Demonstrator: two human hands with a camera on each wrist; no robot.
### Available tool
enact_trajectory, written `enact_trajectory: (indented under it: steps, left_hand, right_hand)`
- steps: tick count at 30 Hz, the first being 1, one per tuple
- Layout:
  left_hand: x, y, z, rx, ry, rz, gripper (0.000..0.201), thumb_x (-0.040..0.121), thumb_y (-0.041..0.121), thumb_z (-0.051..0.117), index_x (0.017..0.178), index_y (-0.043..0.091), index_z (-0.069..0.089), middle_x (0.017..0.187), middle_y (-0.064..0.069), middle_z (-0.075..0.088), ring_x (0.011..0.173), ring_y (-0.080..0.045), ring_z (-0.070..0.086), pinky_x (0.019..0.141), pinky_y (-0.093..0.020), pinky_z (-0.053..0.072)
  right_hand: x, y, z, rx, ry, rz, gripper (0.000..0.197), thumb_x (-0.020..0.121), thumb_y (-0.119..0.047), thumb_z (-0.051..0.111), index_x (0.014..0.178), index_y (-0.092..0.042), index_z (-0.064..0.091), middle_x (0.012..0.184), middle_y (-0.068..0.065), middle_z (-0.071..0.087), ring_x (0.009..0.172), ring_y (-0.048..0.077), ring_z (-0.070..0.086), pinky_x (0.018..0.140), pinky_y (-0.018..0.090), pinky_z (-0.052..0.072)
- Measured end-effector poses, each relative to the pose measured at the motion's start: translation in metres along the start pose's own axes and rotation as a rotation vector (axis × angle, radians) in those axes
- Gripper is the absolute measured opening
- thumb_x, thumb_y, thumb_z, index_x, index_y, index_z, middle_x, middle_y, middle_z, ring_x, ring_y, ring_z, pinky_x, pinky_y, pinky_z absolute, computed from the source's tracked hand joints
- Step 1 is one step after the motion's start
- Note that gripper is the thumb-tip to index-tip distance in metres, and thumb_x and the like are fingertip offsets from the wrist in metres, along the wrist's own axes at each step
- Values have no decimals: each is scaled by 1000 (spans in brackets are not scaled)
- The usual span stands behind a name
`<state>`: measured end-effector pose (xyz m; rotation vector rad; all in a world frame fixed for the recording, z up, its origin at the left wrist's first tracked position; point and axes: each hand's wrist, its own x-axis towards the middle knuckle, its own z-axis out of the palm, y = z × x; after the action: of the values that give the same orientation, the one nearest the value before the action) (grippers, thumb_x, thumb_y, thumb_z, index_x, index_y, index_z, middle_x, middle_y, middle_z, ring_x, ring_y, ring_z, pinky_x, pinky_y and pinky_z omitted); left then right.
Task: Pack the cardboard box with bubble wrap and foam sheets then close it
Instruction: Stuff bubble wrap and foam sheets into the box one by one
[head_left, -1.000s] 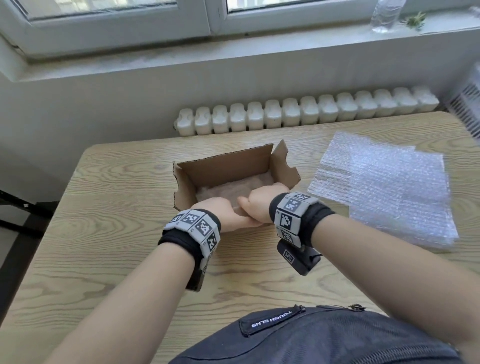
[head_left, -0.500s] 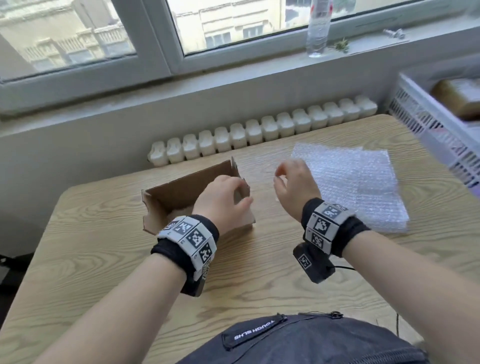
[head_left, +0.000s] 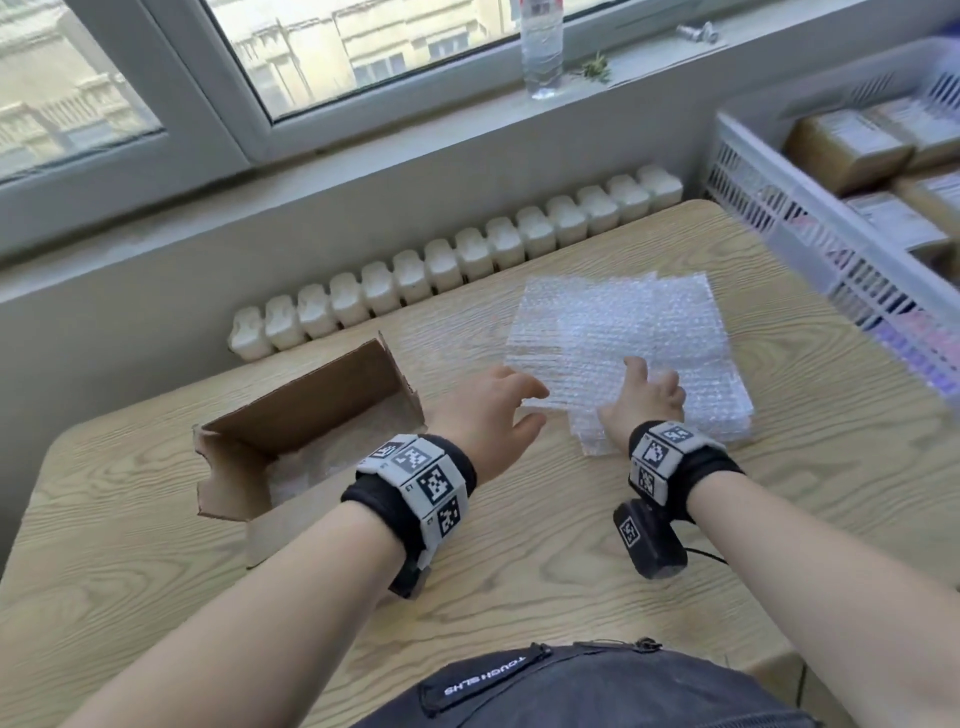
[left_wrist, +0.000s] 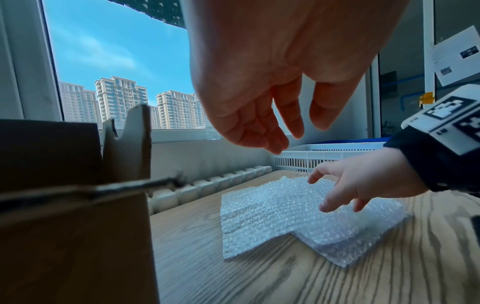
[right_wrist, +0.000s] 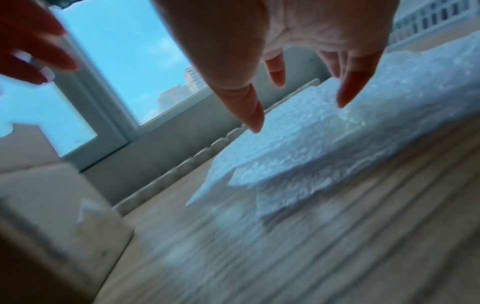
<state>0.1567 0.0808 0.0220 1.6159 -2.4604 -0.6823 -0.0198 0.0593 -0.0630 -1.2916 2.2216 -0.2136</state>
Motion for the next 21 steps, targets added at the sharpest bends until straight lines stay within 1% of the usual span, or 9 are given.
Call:
enact_trajectory:
  steps: [2, 3, 5, 6, 9, 13, 15, 17, 21]
  left_hand:
    - [4, -1, 1, 2, -14, -11, 31, 92, 32, 52, 122, 25, 57, 124, 6, 55, 109, -10, 55, 93, -30, 45]
    - [5, -1, 1, 1, -17, -12, 31, 92, 32, 53, 122, 25, 57, 124, 6, 55, 109, -10, 55, 92, -30, 45]
    - [8, -2, 1, -13, -23, -13, 31, 92, 32, 53, 121, 26, 57, 123, 6, 56, 108, -9, 55, 92, -31, 46]
    - [8, -3, 2, -31, -25, -15, 31, 91, 31, 54, 121, 25, 57, 122, 5, 56, 108, -10, 55, 93, -32, 46]
    - [8, -6, 3, -65, -26, -27, 31, 91, 30, 55, 121, 25, 57, 122, 5, 56, 107, -9, 55, 93, -34, 47]
    - [7, -10, 3, -80, -25, -41, 32, 91, 30, 55, 122, 25, 57, 122, 4, 56, 108, -10, 55, 94, -37, 47]
    - [6, -11, 2, -85, -23, -39, 32, 91, 29, 55, 122, 24, 57, 122, 3, 57, 108, -10, 55, 95, -35, 46]
    - [4, -12, 1, -87, -19, -37, 32, 92, 29, 55, 123, 24, 56, 123, 4, 56, 108, -10, 54, 95, -31, 45]
    - [-1, -15, -2, -87, 4, -35, 33, 92, 30, 54, 124, 24, 55, 123, 5, 56, 109, -9, 54, 94, -29, 44]
  right_hand:
    - [11, 3, -8, 124, -37, 34, 68, 85, -9, 57, 142, -24, 24, 138, 23, 23, 105, 37, 51, 90, 41, 49]
    - [14, 4, -12, 167, -43, 45, 71, 84, -2, 57, 143, -25, 24, 138, 23, 22, 89, 34, 56, 82, 39, 52]
    - [21, 5, -15, 221, -40, 57, 75, 82, 8, 53, 143, -24, 23, 140, 25, 22, 63, 24, 50, 67, 34, 50]
    - [23, 5, -17, 247, -37, 59, 73, 83, 8, 53, 142, -23, 24, 139, 25, 26, 62, 24, 49, 62, 33, 47]
    - [31, 6, -19, 313, -63, 59, 68, 83, -3, 62, 140, -19, 27, 127, 23, 48, 75, 27, 52, 62, 32, 45]
    - [32, 0, -21, 329, -112, 61, 61, 83, -11, 66, 135, -18, 35, 120, 18, 55, 82, 30, 58, 73, 37, 49]
    - [30, -4, -22, 348, -112, 60, 53, 85, -7, 63, 132, -16, 41, 120, 17, 57, 92, 32, 61, 79, 37, 50]
    - [30, -8, -24, 357, -111, 68, 46, 86, -6, 62, 128, -13, 45, 122, 16, 58, 102, 32, 61, 79, 34, 47]
    - [33, -18, -26, 309, -187, 114, 37, 84, -11, 66, 119, -2, 59, 121, 16, 61, 109, 31, 60, 88, 35, 48]
